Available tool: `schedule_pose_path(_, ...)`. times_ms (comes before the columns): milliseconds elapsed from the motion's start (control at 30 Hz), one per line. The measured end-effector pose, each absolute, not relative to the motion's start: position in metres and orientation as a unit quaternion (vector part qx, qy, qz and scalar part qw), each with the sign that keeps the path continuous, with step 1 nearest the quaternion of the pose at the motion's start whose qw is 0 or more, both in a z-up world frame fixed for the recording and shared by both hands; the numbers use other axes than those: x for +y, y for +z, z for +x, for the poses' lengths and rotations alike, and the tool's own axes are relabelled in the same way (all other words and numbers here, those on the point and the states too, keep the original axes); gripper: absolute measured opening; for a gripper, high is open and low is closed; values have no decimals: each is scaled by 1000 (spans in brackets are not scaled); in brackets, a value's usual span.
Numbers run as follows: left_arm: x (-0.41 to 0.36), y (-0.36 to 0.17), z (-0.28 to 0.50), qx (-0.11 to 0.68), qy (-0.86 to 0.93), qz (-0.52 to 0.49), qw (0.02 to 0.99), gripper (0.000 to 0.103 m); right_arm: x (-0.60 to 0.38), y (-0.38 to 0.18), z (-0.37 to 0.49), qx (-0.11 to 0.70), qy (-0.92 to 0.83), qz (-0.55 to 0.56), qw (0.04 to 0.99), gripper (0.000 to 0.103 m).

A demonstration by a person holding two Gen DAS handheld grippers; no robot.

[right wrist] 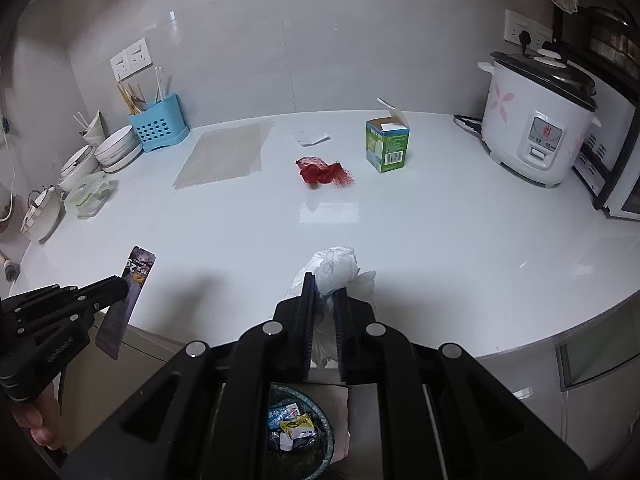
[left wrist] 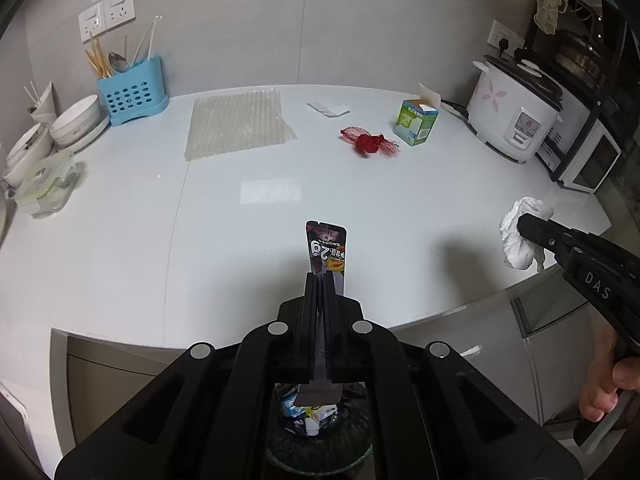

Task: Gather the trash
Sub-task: 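Carry the snack stick and tissue with both tools down to the wastebasket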

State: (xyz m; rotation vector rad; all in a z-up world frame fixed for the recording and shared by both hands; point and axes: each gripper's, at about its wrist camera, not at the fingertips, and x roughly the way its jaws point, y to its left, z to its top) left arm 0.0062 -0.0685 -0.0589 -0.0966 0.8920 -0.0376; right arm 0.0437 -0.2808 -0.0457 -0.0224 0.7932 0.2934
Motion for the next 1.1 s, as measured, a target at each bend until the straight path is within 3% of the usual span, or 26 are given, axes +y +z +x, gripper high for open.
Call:
schedule_pose_path(533, -75, -79, -59, 437, -20, -42, 898, 2, -281, -66, -14, 395, 175, -13, 902, 8)
schedule_pose_path(1100, -78, -144, -116, 479, -22, -50, 876, 2, -265, -125, -68, 438, 210, -34, 873, 8)
